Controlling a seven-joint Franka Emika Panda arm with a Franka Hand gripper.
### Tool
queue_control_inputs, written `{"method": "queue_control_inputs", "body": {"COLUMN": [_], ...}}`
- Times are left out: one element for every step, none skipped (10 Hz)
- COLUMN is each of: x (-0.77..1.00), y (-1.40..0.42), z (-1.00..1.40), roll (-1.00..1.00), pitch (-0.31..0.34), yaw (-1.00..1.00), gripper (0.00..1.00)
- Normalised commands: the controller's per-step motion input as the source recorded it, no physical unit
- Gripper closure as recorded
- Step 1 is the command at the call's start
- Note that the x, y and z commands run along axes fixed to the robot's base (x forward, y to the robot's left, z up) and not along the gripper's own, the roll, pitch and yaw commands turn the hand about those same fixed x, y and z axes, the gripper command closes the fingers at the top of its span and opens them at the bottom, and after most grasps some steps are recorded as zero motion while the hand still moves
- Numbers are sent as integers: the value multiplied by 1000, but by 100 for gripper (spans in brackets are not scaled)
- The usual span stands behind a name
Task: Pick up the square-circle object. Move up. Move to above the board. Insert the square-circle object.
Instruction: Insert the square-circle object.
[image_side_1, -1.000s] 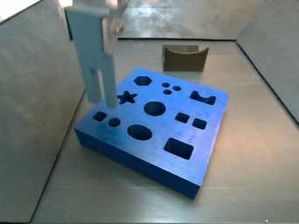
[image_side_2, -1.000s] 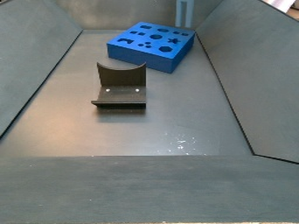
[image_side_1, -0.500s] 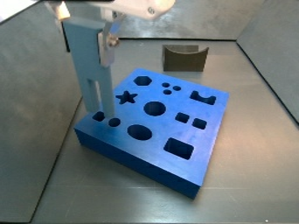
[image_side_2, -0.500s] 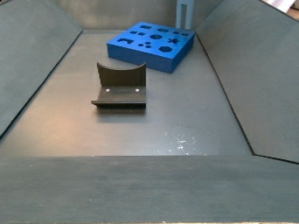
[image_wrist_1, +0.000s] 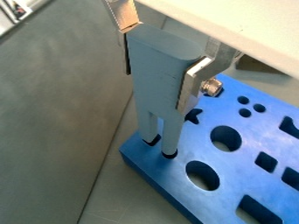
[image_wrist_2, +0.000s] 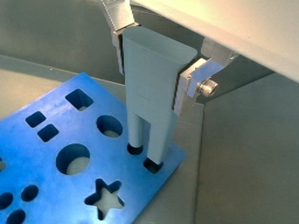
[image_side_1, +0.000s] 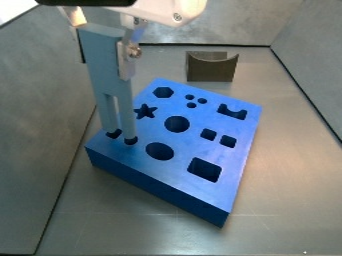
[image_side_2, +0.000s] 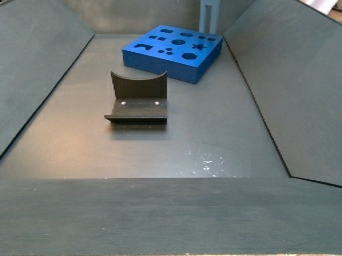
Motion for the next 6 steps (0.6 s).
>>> {"method": "queue_control_inputs", "body": {"x": [54, -9, 0, -34, -11, 0], "y": [0, 0, 0, 0, 0, 0], "z": [0, -43, -266, -386, -286, -200], "roll": [0, 0, 0, 0, 0, 0], "pitch": [0, 0, 0, 0, 0, 0], "yaw": [-63, 0, 0, 0, 0, -6], "gripper": [100, 100, 100, 100, 100, 100]}}
